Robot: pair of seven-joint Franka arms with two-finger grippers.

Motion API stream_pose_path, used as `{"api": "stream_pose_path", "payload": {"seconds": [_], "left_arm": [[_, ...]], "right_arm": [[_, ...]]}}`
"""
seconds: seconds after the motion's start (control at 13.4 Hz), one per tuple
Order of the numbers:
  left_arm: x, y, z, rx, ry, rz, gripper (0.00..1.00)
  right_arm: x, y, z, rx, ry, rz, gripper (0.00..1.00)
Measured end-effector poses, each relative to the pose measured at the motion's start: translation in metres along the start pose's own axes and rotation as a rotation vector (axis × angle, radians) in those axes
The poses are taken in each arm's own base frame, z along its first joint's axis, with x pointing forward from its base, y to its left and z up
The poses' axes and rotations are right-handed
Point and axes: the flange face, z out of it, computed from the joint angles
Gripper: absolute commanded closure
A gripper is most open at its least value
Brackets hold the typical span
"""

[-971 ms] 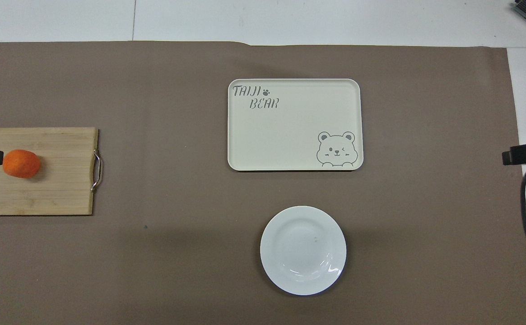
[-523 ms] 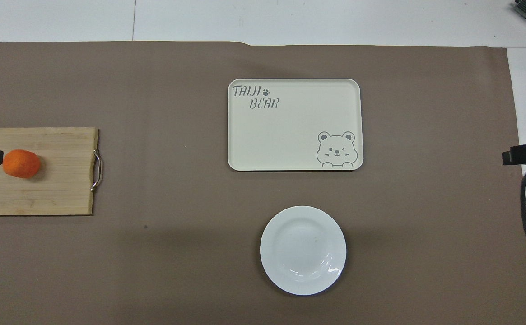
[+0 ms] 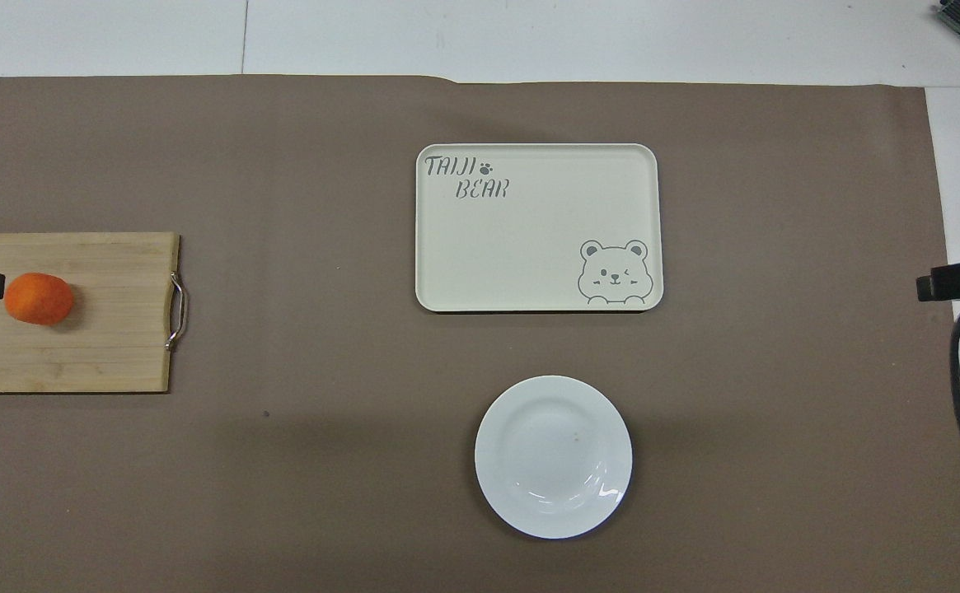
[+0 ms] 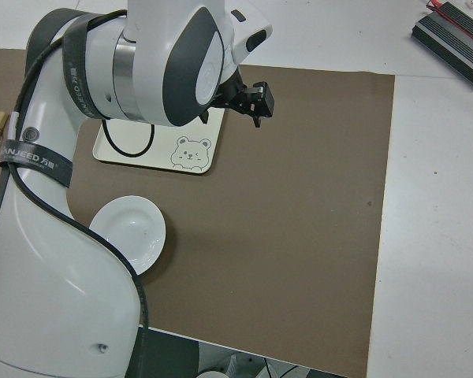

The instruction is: Place orange and plate with both arms

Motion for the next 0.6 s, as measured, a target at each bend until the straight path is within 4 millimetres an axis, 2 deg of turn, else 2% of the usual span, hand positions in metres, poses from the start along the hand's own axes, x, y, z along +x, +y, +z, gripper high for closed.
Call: {"api": "stream_pose_path", "payload": {"seconds": [0.37, 0.6], "left_arm": [[0.002, -0.005, 0.002, 0.001, 0.012, -0.010, 0.00], [0.009, -0.022, 0.020, 0.004, 0.035, -0.011, 0.00]], "right_arm": [[0.000, 0.000, 0.000, 0.000, 0.000, 0.000, 0.00], [0.000, 0.000, 0.000, 0.000, 0.000, 0.000, 0.00]]}}
